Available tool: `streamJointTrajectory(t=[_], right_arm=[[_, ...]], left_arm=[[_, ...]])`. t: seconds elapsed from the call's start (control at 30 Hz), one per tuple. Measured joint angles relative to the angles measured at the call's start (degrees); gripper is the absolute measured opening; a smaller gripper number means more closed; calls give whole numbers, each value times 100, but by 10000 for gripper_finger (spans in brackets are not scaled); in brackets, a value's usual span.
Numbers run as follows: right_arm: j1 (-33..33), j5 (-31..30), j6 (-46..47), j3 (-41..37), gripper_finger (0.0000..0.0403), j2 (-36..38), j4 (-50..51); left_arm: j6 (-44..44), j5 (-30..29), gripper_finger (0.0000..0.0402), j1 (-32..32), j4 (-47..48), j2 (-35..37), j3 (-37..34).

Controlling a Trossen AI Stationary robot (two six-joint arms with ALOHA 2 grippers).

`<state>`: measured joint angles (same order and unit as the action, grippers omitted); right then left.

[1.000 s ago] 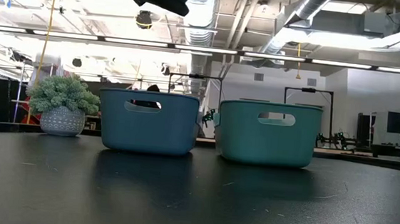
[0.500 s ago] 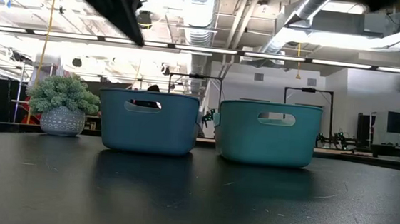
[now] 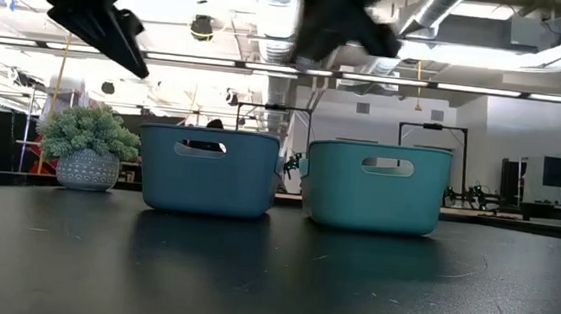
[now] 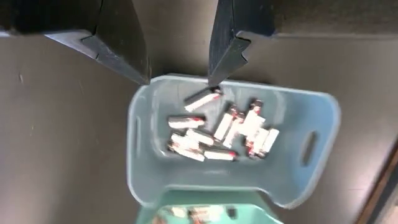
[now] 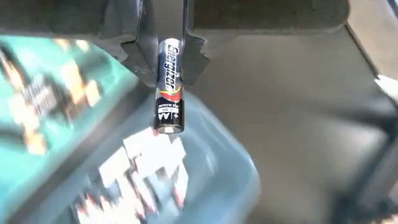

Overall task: Sort batteries
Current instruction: Put the silver battery into the blue bin, then put the black battery into the green bin

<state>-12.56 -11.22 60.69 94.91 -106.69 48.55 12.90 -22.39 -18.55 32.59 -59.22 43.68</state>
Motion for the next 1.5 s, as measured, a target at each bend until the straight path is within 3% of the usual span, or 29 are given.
streamJointTrajectory(t=[0.27, 0.47, 0.83, 1.23, 1.33, 1.5], right_arm=[[849, 62, -1344, 1170, 49, -993, -566], [1275, 393, -1768, 2055, 49, -1960, -552], [1539, 831, -1766, 2212, 93, -2386, 17], [1494, 831, -1762, 2212, 203, -2336, 613], [1423, 833, -1721, 2206, 213, -2235, 896], [1245, 705, -1728, 2212, 211, -1885, 1064]], left_arm=[[-26, -4, 157, 384, -121, 1911, -841], [-59, -4, 158, 515, 27, 2594, -1038], [-388, -26, 157, 522, 150, 2695, -1041], [-378, -485, 158, 522, 111, 2688, -1041], [42, -472, 158, 534, 204, 2686, -1041], [-89, -407, 158, 661, -224, 2732, -1183]])
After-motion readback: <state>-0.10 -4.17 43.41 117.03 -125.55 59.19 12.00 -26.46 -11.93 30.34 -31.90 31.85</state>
